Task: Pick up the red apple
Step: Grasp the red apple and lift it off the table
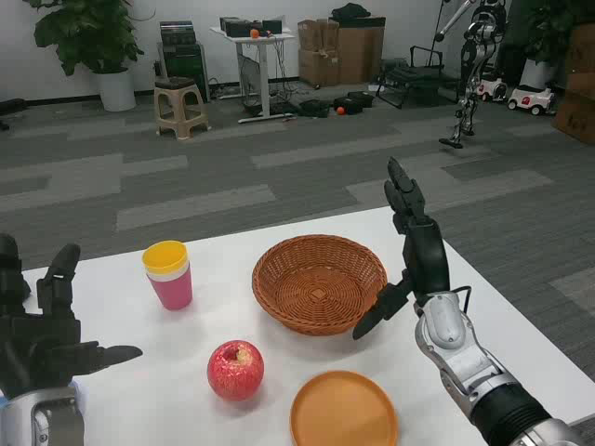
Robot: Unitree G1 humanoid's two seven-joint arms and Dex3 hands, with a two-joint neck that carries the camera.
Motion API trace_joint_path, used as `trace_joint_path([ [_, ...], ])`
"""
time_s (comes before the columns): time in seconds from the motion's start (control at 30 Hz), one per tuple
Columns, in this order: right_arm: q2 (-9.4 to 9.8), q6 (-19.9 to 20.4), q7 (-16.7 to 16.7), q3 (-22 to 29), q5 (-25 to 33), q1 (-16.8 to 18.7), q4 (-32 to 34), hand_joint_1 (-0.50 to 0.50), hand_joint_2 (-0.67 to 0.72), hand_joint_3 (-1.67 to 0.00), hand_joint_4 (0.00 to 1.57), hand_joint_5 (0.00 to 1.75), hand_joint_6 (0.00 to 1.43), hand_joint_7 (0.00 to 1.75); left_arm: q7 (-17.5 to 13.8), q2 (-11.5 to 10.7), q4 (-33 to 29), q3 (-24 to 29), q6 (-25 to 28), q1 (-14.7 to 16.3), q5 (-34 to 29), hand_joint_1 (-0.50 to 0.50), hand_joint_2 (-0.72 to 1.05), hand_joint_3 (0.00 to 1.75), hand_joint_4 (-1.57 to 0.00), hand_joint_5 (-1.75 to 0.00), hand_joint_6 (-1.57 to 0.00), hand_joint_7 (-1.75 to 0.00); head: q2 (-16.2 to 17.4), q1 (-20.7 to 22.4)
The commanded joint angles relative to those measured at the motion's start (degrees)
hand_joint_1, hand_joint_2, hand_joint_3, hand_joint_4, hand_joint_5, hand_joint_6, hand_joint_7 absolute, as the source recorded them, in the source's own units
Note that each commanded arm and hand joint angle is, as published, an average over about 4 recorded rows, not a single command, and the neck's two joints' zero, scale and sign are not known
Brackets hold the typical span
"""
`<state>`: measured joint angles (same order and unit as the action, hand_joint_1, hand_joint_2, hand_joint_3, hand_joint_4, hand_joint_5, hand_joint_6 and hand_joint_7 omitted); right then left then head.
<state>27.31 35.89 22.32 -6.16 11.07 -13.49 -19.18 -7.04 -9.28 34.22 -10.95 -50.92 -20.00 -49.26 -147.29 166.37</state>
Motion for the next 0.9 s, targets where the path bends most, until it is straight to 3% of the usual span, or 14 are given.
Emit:
trace_joint_path([
  [0.03,-1.47,5.8,3.3,-8.3,3.5,-5.4,-6.5,-0.5,0.66,0.0,0.63,0.0,0.0,0.0,1.0,0.5,2.6,-5.8,-0.8,-1.2,-1.9,-0.19,-0.28,0.0,0.0,-0.92,0.0,-0.23,-3.4,3.4],
  [0.1,-1.47,5.8,3.3,-8.3,3.5,-5.5,-6.6,-0.5,0.66,0.0,0.63,0.0,0.0,0.0,1.0,0.5,2.7,-5.8,-0.8,-1.2,-2.0,-0.19,-0.28,0.0,0.0,-0.92,0.0,-0.21,-2.0,2.0],
  [0.37,-1.52,5.8,3.3,-8.3,3.5,-5.7,-6.9,-0.46,0.66,0.0,0.63,0.0,0.0,0.0,0.9,0.5,2.9,-5.9,-0.8,-1.6,-2.1,-0.19,-0.28,0.0,0.0,-0.92,0.0,-0.23,-1.7,1.9],
  [0.57,-1.56,5.8,3.3,-8.3,3.6,-5.8,-7.0,-0.49,0.66,0.0,0.63,0.0,0.0,0.0,0.9,0.5,3.3,-6.3,-0.8,-1.8,-2.2,-0.19,-0.28,0.0,0.0,-0.92,0.0,-0.28,-1.5,1.9],
  [0.7,-1.56,5.8,3.3,-8.3,3.6,-5.8,-7.1,-0.48,0.66,0.0,0.63,0.0,0.0,0.0,0.9,0.6,3.6,-6.6,-0.8,-2.0,-2.6,-0.19,-0.28,0.0,0.0,-0.92,0.0,-0.23,-0.4,1.8],
  [0.83,-1.49,5.8,3.3,-8.3,3.6,-5.8,-7.2,-0.48,0.66,0.0,0.65,0.0,0.0,0.0,0.9,0.5,3.8,-7.0,-0.8,-2.1,-2.9,-0.19,-0.28,0.0,0.0,-0.92,0.0,-0.21,11.7,1.8],
  [0.9,-1.47,5.8,3.3,-8.3,3.6,-5.8,-7.1,-0.47,0.66,0.0,0.66,0.0,0.0,0.0,0.9,0.5,3.8,-7.0,-0.8,-2.0,-2.9,-0.19,-0.28,0.0,0.0,-0.92,0.0,-0.21,13.5,2.3],
])
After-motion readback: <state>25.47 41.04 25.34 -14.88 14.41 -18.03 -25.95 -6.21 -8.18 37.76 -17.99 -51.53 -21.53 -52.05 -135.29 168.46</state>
